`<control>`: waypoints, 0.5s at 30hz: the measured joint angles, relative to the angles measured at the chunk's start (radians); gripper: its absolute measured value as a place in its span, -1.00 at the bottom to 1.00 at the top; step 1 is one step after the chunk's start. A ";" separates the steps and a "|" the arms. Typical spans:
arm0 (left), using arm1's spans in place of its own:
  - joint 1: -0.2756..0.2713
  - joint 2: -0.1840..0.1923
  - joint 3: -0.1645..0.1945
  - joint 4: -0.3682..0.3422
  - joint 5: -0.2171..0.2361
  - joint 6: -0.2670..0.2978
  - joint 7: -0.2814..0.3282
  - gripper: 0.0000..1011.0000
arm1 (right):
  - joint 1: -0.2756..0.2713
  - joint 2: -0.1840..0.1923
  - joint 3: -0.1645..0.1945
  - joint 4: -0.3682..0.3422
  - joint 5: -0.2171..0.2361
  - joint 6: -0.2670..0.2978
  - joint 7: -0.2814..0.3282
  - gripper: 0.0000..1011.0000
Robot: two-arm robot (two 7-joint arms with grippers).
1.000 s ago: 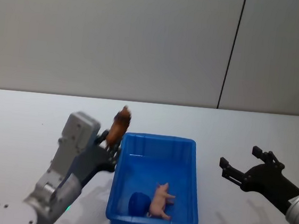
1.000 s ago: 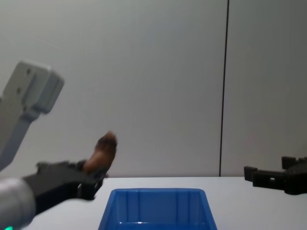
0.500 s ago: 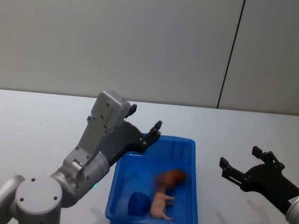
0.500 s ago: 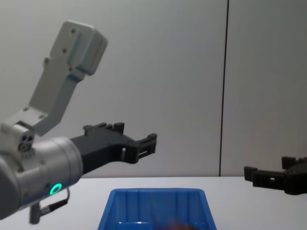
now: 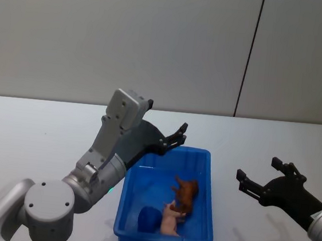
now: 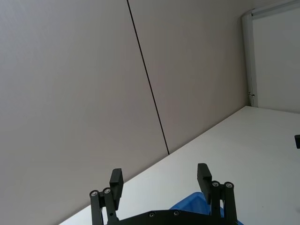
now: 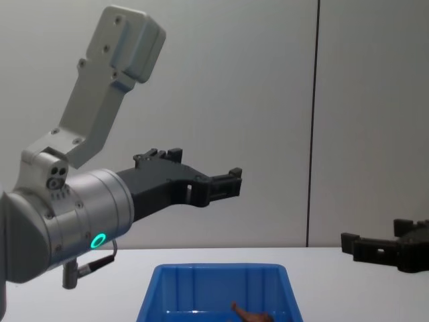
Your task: Pick up the two dolls from the table and place them into the box.
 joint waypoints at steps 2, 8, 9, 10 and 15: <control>-0.003 -0.002 0.000 0.002 0.002 -0.002 -0.002 0.98 | 0.000 0.000 0.000 0.000 0.000 0.000 0.000 0.98; -0.008 -0.007 -0.001 0.004 0.004 -0.006 -0.005 0.98 | 0.000 0.000 0.000 0.000 0.000 0.000 0.000 0.98; -0.009 -0.008 -0.001 0.005 0.005 -0.007 -0.006 0.98 | 0.000 0.000 0.000 0.000 0.000 0.000 0.000 0.98; -0.009 -0.008 -0.001 0.005 0.005 -0.007 -0.006 0.98 | 0.000 0.000 0.000 0.000 0.000 0.000 0.000 0.98; -0.013 -0.010 -0.001 0.006 0.006 -0.010 -0.007 0.98 | 0.000 0.000 0.000 0.000 0.000 0.000 0.000 0.98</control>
